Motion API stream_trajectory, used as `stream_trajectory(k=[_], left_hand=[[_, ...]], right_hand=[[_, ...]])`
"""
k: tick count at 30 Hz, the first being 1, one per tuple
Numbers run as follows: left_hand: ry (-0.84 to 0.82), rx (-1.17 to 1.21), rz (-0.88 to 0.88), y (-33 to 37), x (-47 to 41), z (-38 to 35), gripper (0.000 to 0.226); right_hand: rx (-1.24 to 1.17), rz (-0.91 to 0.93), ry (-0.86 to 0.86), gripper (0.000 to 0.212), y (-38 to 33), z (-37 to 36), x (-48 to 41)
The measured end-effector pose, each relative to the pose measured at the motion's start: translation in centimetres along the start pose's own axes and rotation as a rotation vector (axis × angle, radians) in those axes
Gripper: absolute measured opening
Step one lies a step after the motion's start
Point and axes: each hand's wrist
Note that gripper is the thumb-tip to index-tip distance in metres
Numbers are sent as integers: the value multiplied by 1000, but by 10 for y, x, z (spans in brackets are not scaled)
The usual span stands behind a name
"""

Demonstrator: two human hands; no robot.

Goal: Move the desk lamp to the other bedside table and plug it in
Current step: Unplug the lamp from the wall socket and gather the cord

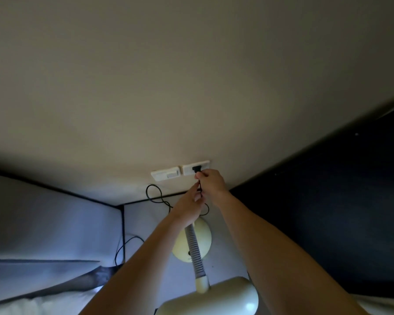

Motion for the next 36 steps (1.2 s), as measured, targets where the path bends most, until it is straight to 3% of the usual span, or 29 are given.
stream_trajectory(k=[3,13,16,18,21,23,27,32,36], left_hand=[[32,22,47,-5,-1,-4,37],[81,114,43,-17,8,-16,49],[114,126,81,-19,6,-22,34],[38,128,129,-21,9,-28,12],[-54,62,161,-29,12,-40,16],[-31,14,118,-28,16,-45,23],[0,7,-4,7,30,-43,17],[50,-75,-176,58,59,-35,12],[148,-14,-342,115,101,-22,10]], right_hand=[[15,25,8,25,1,-2,3],[-23,14,15,25,0,2,2],[-11,-11,-33,24,8,1,1],[74,-36,-63,23,40,-7,11],[51,-100,-64,16,89,-13,33],[-57,-81,-42,13,96,-5,37],[-236,30,-69,15,65,37,55],[-402,272,-101,18,31,96,99],[-371,427,-47,28,15,125,127]])
Point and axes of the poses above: each hand's wrist, its own x-axis away from the middle knuckle, its own z-axis out of the back of the hand, y = z × x, and after that the axes turned 6 degrees about x, right-handed
